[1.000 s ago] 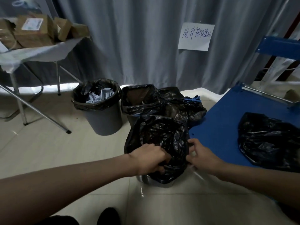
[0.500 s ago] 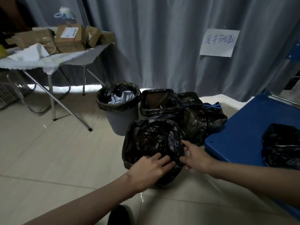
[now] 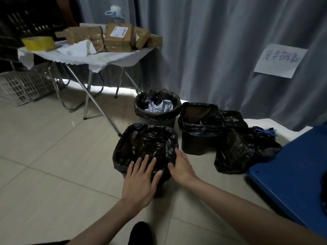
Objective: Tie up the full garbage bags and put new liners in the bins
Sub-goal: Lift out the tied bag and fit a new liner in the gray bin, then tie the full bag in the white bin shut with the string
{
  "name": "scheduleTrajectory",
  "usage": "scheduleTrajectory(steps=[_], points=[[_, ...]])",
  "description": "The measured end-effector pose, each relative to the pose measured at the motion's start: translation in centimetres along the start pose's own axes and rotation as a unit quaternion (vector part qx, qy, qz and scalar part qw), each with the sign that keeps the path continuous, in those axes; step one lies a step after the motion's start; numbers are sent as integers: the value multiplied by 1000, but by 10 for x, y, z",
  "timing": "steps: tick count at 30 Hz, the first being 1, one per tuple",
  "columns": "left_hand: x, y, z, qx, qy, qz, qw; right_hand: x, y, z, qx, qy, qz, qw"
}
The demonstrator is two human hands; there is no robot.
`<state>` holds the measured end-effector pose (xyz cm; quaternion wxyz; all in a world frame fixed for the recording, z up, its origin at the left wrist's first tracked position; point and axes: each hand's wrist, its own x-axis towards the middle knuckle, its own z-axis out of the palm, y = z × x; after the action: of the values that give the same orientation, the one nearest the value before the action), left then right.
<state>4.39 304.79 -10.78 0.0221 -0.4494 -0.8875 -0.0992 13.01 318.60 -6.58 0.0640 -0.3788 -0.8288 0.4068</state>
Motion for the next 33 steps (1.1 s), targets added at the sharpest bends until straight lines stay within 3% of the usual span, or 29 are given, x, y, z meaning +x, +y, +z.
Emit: scheduleTrajectory(steps=[6, 13, 18, 24, 30, 33], points=[[5, -70, -12, 14, -1, -108, 994, 19, -61, 55, 6, -39, -12, 999], [0, -147, -38, 24, -55, -145, 988, 35, -107, 61, -19, -144, -4, 989], [41, -137, -64, -6, 23, -133, 991, 60, -91, 25, 28, -82, 26, 996], [138, -81, -87, -39, 11, -84, 996, 98, -59, -20, 134, 36, 76, 987], [231, -59, -79, -187, -35, -168, 967, 156, -41, -41, 202, 70, 110, 971], [266, -62, -63, -278, -54, -213, 935, 188, -41, -37, 254, 72, 125, 956]])
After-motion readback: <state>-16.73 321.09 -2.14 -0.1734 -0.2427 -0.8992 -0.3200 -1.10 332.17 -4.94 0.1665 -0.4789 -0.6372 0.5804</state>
